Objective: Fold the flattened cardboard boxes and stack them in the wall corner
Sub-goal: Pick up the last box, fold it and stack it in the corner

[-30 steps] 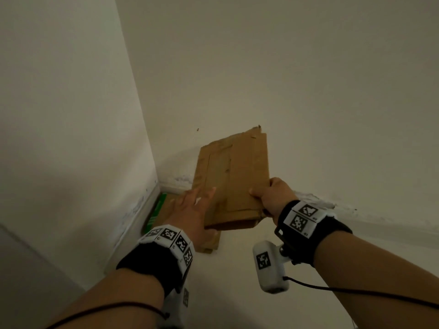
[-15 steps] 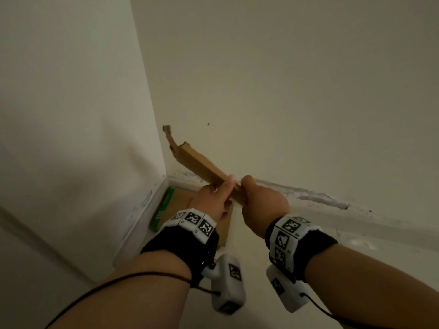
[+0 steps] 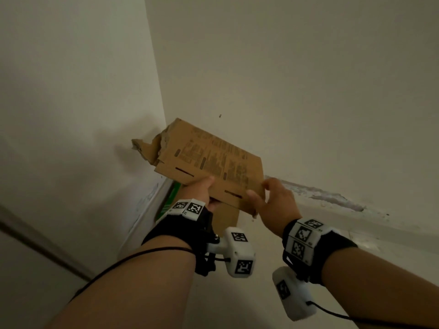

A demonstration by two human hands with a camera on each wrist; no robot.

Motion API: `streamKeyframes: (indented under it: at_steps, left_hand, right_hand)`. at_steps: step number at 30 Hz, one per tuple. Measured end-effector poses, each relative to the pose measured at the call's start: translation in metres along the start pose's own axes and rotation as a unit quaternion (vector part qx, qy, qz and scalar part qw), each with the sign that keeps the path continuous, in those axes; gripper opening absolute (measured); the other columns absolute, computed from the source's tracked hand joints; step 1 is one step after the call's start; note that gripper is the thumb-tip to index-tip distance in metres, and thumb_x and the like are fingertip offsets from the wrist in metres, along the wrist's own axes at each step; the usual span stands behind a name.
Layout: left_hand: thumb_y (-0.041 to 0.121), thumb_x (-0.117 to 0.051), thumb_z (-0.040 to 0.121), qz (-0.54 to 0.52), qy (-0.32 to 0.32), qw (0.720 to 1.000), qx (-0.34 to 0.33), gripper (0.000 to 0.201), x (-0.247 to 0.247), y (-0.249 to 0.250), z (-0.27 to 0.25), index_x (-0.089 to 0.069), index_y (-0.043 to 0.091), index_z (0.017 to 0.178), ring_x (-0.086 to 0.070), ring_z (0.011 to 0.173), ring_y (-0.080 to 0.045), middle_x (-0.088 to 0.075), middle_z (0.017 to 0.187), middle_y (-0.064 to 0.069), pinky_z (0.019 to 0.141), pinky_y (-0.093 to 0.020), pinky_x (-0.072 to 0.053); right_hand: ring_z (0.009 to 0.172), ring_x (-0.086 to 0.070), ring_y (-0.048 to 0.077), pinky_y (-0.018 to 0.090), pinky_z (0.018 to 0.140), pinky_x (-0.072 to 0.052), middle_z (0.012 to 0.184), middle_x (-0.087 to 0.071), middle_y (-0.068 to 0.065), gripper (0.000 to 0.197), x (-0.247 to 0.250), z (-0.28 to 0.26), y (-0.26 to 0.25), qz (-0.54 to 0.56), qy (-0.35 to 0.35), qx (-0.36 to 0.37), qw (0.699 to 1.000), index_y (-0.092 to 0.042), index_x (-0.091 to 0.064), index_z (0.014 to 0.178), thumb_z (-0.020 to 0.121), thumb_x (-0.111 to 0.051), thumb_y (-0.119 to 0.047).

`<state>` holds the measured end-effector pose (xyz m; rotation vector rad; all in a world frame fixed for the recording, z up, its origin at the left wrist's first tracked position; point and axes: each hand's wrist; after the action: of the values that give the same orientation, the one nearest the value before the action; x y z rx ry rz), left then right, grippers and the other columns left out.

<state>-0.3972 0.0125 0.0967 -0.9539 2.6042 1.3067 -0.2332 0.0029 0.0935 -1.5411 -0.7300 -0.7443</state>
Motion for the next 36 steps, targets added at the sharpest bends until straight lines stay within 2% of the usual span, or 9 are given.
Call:
streamKeyframes:
  at_steps: [2, 4, 7, 12, 14, 19, 32, 34, 36]
  left_hand:
    - [0.014, -0.063, 0.082, -0.019, 0.01, 1.0, 0.005, 0.014, 0.004, 0.003, 0.007, -0.052, 0.008, 0.09, -0.059, 0.087, -0.028, -0.06, 0.093, -0.012, 0.07, -0.045, -0.053]
    - [0.013, -0.063, 0.083, -0.021, 0.02, 1.0, 0.005, 0.021, 0.008, 0.003, 0.015, -0.053, 0.009, 0.101, -0.057, 0.097, -0.032, -0.058, 0.101, -0.014, 0.079, -0.047, -0.051]
    - [0.013, -0.065, 0.081, 0.003, 0.037, 0.999, 0.005, 0.041, 0.015, 0.001, 0.028, -0.051, 0.01, 0.12, -0.055, 0.111, -0.038, -0.058, 0.121, -0.016, 0.083, -0.049, -0.051]
    - [0.018, -0.065, 0.082, 0.047, 0.078, 0.996, 0.02, 0.039, 0.028, -0.007, 0.056, -0.051, 0.016, 0.118, -0.053, 0.116, -0.039, -0.053, 0.132, -0.015, 0.093, -0.054, -0.049]
    - [0.018, -0.063, 0.083, 0.042, 0.088, 0.995, 0.037, 0.047, 0.033, -0.011, 0.071, -0.047, 0.014, 0.126, -0.051, 0.119, -0.039, -0.052, 0.134, -0.016, 0.096, -0.056, -0.047]
    - [0.02, -0.063, 0.084, 0.044, 0.104, 0.991, 0.064, 0.045, 0.045, -0.024, 0.108, -0.048, 0.007, 0.125, -0.054, 0.114, -0.04, -0.056, 0.117, -0.016, 0.092, -0.052, -0.049]
    - [0.016, -0.056, 0.087, 0.115, 0.138, 0.978, 0.103, 0.049, 0.092, -0.068, 0.198, -0.043, -0.001, 0.132, -0.048, 0.127, -0.036, -0.047, 0.14, -0.022, 0.084, -0.032, -0.04]
    - [0.015, -0.053, 0.089, 0.134, 0.127, 0.977, 0.105, 0.046, 0.096, -0.075, 0.208, -0.044, 0.002, 0.132, -0.051, 0.123, -0.035, -0.05, 0.134, -0.02, 0.086, -0.034, -0.041]
    - [0.017, -0.052, 0.09, 0.153, 0.119, 0.975, 0.109, 0.041, 0.101, -0.08, 0.215, -0.048, 0.006, 0.129, -0.057, 0.098, -0.03, -0.056, 0.108, -0.014, 0.088, -0.038, -0.043]
  right_hand:
    - [0.106, -0.058, 0.031, 0.043, 0.088, -0.05, 0.122, -0.058, 0.011, 0.061, -0.01, 0.015, 0.006, 0.087, -0.039, -0.111, 0.989, -0.012, -0.04, 0.128, 0.086, -0.045, -0.056]
    - [0.093, -0.063, 0.031, 0.043, 0.084, -0.054, 0.108, -0.062, 0.012, 0.059, -0.021, 0.026, 0.007, 0.209, -0.098, -0.191, 0.954, -0.006, -0.047, 0.121, 0.088, -0.042, -0.055]
    - [0.081, -0.062, 0.032, 0.047, 0.085, -0.055, 0.088, -0.062, 0.012, 0.035, -0.041, 0.039, 0.008, 0.344, -0.122, -0.239, 0.9, -0.008, -0.055, 0.094, 0.092, -0.047, -0.042]
    - [0.073, -0.058, 0.027, 0.039, 0.063, -0.051, 0.084, -0.06, 0.01, 0.021, -0.088, 0.051, 0.021, 0.42, -0.117, -0.283, 0.855, -0.009, -0.055, 0.104, 0.092, -0.054, -0.026]
    - [0.075, -0.059, 0.028, 0.038, 0.061, -0.051, 0.086, -0.061, 0.009, 0.02, -0.106, 0.057, 0.029, 0.418, -0.123, -0.284, 0.854, -0.01, -0.054, 0.104, 0.092, -0.054, -0.025]
    - [0.092, -0.064, 0.035, 0.053, 0.086, -0.054, 0.097, -0.065, 0.011, 0.031, -0.143, 0.08, 0.049, 0.387, -0.117, -0.297, 0.865, -0.01, -0.056, 0.112, 0.088, -0.059, -0.028]
    - [0.087, -0.066, 0.036, 0.046, 0.078, -0.058, 0.118, -0.063, 0.018, 0.05, -0.221, 0.132, 0.082, 0.238, -0.148, -0.315, 0.907, -0.01, -0.045, 0.131, 0.088, -0.057, -0.033]
    - [0.098, -0.065, 0.038, 0.049, 0.086, -0.055, 0.123, -0.062, 0.017, 0.055, -0.232, 0.14, 0.088, 0.219, -0.157, -0.311, 0.911, -0.01, -0.043, 0.134, 0.087, -0.058, -0.035]
    - [0.106, -0.062, 0.039, 0.049, 0.091, -0.052, 0.127, -0.059, 0.016, 0.059, -0.242, 0.147, 0.092, 0.207, -0.164, -0.311, 0.913, -0.01, -0.04, 0.136, 0.086, -0.059, -0.036]
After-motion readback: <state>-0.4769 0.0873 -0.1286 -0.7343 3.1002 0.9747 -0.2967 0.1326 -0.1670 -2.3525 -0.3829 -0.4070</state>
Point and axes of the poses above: each hand's wrist, its own z-axis towards the middle knuckle, its own x-axis out of the back of the hand, y = z × x
